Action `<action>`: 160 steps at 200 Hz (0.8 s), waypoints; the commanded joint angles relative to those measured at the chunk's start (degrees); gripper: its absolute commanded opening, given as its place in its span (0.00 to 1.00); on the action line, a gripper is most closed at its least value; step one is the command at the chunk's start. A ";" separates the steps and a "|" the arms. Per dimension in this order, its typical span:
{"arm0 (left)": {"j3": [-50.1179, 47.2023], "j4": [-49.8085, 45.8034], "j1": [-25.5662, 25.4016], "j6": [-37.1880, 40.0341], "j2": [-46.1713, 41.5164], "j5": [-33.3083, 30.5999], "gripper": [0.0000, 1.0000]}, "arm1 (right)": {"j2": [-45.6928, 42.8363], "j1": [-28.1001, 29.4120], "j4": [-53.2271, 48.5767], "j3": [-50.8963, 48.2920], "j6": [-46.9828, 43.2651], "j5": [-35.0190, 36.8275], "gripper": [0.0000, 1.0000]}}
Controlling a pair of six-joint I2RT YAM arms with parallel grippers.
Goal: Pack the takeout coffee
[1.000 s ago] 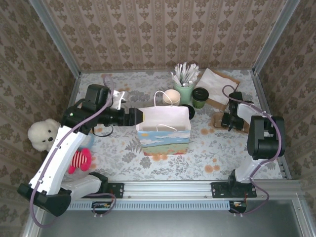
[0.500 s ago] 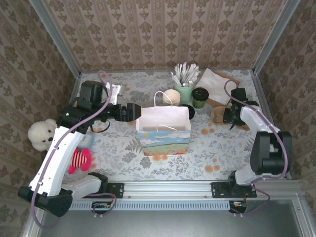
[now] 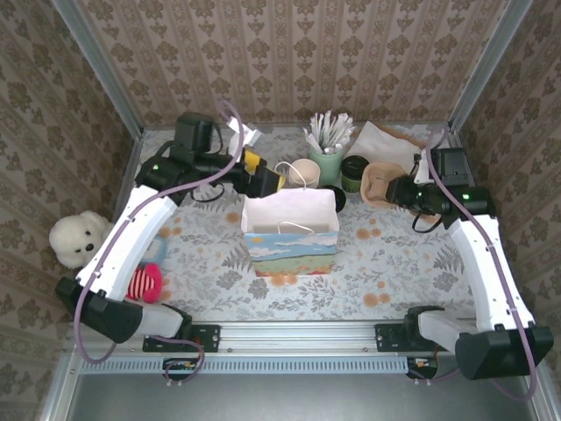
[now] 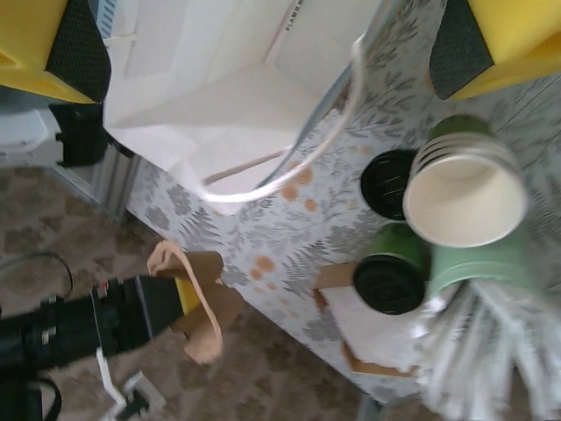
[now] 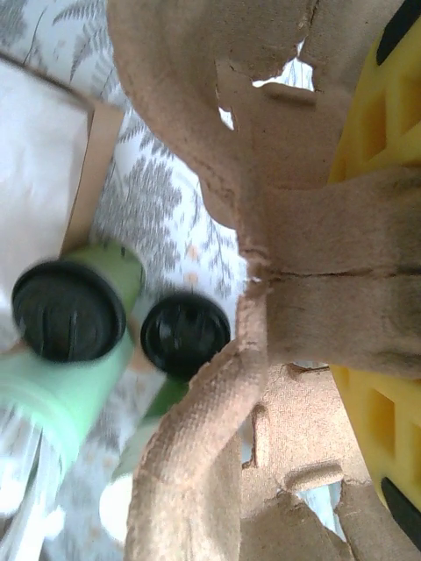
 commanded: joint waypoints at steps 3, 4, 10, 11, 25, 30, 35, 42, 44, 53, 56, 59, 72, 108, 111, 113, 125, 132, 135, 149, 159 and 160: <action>3.79 -2.31 -1.48 7.10 1.94 5.80 0.93 | -2.99 1.36 -5.94 3.97 4.50 -6.89 0.42; 3.87 -2.35 -1.53 7.22 2.04 5.95 0.92 | -3.12 1.38 -5.86 4.11 4.70 -7.05 0.42; 4.25 -2.49 -1.85 7.79 2.53 6.73 0.91 | -3.62 1.64 -5.78 4.82 5.45 -8.10 0.42; 4.37 -2.53 -1.89 7.87 2.64 6.81 0.91 | -3.70 1.70 -5.78 4.93 5.56 -8.23 0.42; 4.90 -2.53 -2.35 9.12 3.63 8.29 0.89 | -4.30 2.76 -5.75 6.61 7.57 -10.20 0.41; 5.21 -2.57 -2.41 9.45 3.92 8.87 0.89 | -4.34 3.33 -5.94 7.39 8.19 -10.62 0.41; 5.44 -2.73 -2.45 9.66 4.20 9.53 0.88 | -4.25 4.12 -6.11 8.13 8.70 -10.83 0.41; 5.83 -2.90 -2.46 9.88 4.54 10.11 0.88 | -4.07 5.31 -6.44 9.26 9.40 -10.74 0.41; 5.90 -2.92 -2.50 9.95 4.63 10.18 0.88 | -3.97 5.76 -6.51 9.55 9.55 -10.67 0.41; 5.99 -2.97 -2.54 10.05 4.81 10.42 0.89 | -3.67 7.51 -6.77 10.95 10.71 -10.37 0.41; 5.98 -2.98 -2.52 10.06 4.86 10.50 0.90 | -3.51 8.11 -6.68 11.39 11.01 -10.37 0.41; 5.93 -2.96 -2.49 10.26 4.80 10.62 0.90 | -3.38 8.73 -6.56 11.78 11.32 -10.44 0.41; 5.62 -2.93 -2.52 10.77 4.86 10.73 0.91 | -2.71 11.32 -5.26 13.21 13.19 -11.63 0.41; 6.67 -3.50 -2.52 9.12 6.78 7.63 0.78 | -0.27 20.07 1.17 15.81 17.76 -12.58 0.41; 6.87 -3.46 -2.54 8.89 6.92 7.31 0.76 | -0.05 20.78 1.80 16.03 18.00 -12.70 0.41; 6.92 -3.46 -2.54 8.80 7.09 7.20 0.73 | 0.16 21.16 2.29 16.03 18.25 -12.89 0.41; 7.42 -3.38 -2.51 7.92 7.87 5.66 0.61 | 1.21 23.72 5.36 16.27 19.56 -13.96 0.41; 7.68 -3.39 -2.46 7.50 8.22 4.81 0.55 | 1.93 25.13 6.74 16.64 20.10 -14.17 0.41; 7.77 -3.42 -2.46 7.31 8.36 4.40 0.52 | 2.35 25.75 7.17 16.76 20.17 -14.16 0.41; 8.15 -3.50 -2.43 6.49 9.01 3.30 0.44 | 4.44 28.62 8.26 18.10 20.35 -14.07 0.41; 8.34 -3.63 -2.37 6.08 9.31 3.00 0.38 | 5.94 30.60 8.85 19.14 20.35 -14.08 0.41; 8.35 -3.63 -2.37 6.05 9.33 2.97 0.38 | 6.08 30.81 8.96 19.26 20.40 -14.03 0.41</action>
